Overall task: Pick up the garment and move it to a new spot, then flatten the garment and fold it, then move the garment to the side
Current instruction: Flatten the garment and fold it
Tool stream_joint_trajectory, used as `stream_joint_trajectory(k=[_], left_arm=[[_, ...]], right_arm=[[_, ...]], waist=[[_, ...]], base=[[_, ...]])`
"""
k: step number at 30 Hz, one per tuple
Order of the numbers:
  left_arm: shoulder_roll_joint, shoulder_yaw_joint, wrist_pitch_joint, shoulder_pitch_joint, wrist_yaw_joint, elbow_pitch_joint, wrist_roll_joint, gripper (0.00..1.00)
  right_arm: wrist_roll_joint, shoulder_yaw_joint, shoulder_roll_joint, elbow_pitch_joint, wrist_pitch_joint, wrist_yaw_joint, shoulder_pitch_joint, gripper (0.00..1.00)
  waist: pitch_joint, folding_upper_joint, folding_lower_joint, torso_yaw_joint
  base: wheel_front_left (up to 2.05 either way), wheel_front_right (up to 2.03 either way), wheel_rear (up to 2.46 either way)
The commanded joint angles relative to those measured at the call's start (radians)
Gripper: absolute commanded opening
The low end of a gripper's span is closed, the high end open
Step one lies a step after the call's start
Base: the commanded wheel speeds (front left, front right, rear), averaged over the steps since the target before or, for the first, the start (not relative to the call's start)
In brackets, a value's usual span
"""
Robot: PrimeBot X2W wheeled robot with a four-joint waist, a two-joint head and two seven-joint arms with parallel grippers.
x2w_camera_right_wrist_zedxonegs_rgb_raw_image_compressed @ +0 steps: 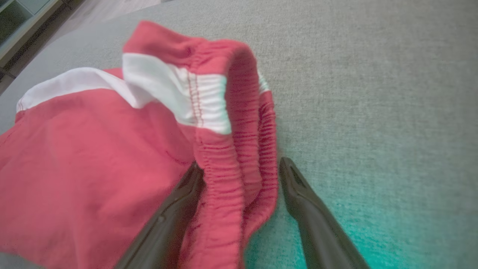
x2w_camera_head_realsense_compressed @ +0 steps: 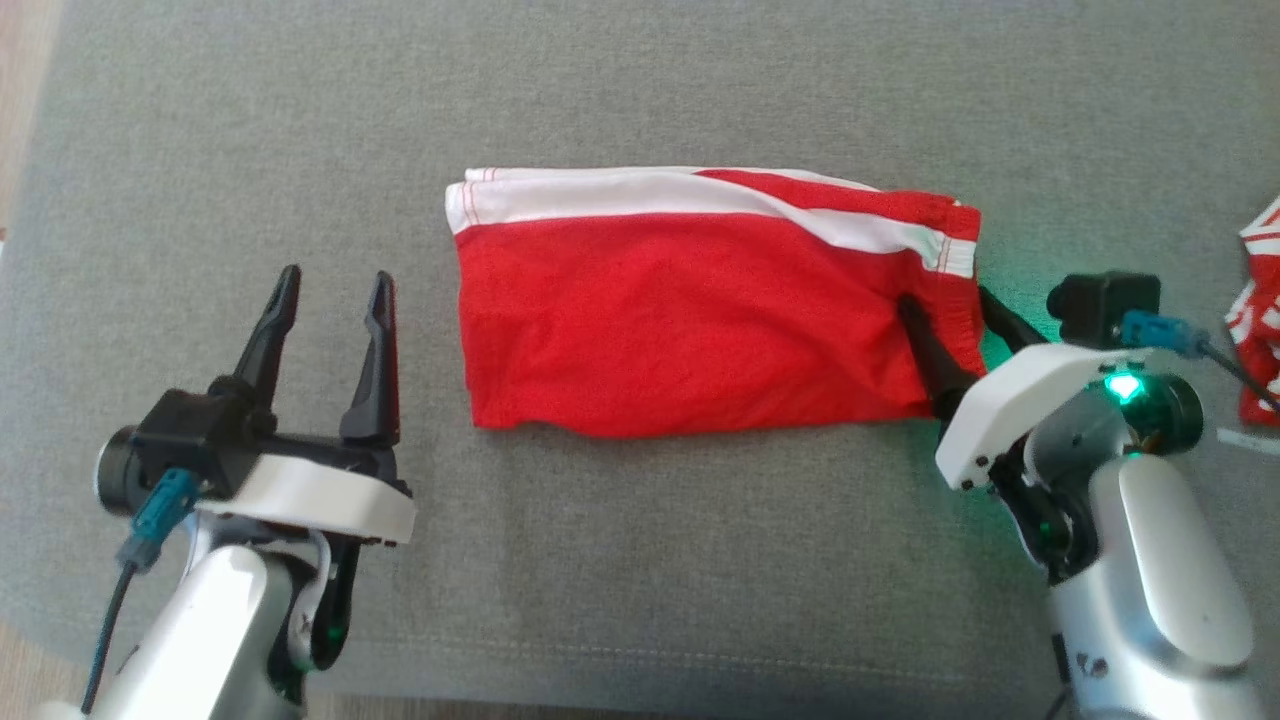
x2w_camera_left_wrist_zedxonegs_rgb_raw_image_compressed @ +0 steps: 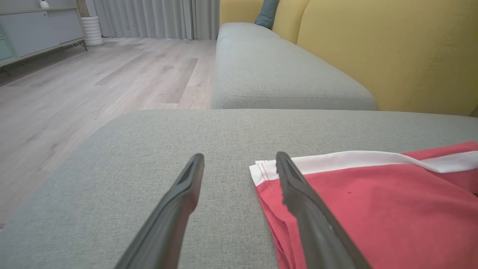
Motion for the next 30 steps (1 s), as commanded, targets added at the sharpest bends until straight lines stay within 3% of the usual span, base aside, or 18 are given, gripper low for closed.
stream_joint_trajectory(k=[1, 4, 5, 6, 7, 14, 23, 30], left_arm=[[0.016, 0.048, -0.012, -0.038, -0.005, -0.022, 0.009, 1.0], [0.006, 0.055, -0.012, -0.042, -0.014, -0.017, 0.016, 1.0], [0.003, 0.057, -0.012, -0.042, -0.017, -0.016, 0.019, 1.0], [0.0, 0.06, -0.012, -0.042, -0.019, -0.015, 0.022, 1.0], [-0.002, 0.062, -0.012, -0.042, -0.021, -0.014, 0.026, 1.0], [-0.013, 0.077, -0.012, -0.027, -0.026, -0.008, 0.043, 1.0], [-0.019, 0.084, -0.012, -0.005, -0.025, -0.005, 0.053, 1.0], [-0.022, 0.075, -0.012, 0.013, -0.023, -0.001, 0.053, 1.0]], right_arm=[[0.003, 0.019, -0.003, -0.024, 0.004, -0.001, -0.027, 1.0], [0.027, 0.019, -0.003, 0.006, 0.013, -0.001, -0.046, 1.0], [0.041, 0.021, -0.003, 0.014, 0.017, -0.001, -0.049, 0.84], [0.056, 0.023, -0.003, 0.019, 0.02, -0.001, -0.05, 0.38], [0.06, 0.024, -0.003, 0.021, 0.02, -0.001, -0.051, 0.0], [0.086, 0.012, -0.013, -0.017, 0.022, -0.001, -0.001, 0.0], [0.133, -0.032, -0.091, -0.12, 0.066, -0.001, 0.088, 0.0], [0.353, -0.003, -0.056, -0.234, 0.2, -0.001, 0.079, 0.0]], waist=[[0.004, 0.0, -0.0002, 0.004], [0.008, 0.0, -0.0002, 0.005], [0.009, 0.0, -0.0002, 0.005], [0.009, 0.0, -0.0002, 0.005], [0.008, 0.0, -0.0002, 0.003], [-0.016, 0.0, -0.0002, -0.015], [-0.063, 0.0, -0.0002, -0.04], [-0.097, 0.0, -0.0002, -0.048]], base=[[0.0, 0.0, 0.0], [0.0, 0.0, 0.0], [0.0, 0.0, 0.0], [0.0, 0.0, 0.0], [0.0, 0.0, 0.0], [0.0, 0.0, 0.0], [0.0, 0.0, 0.0], [0.0, 0.0, 0.0]])
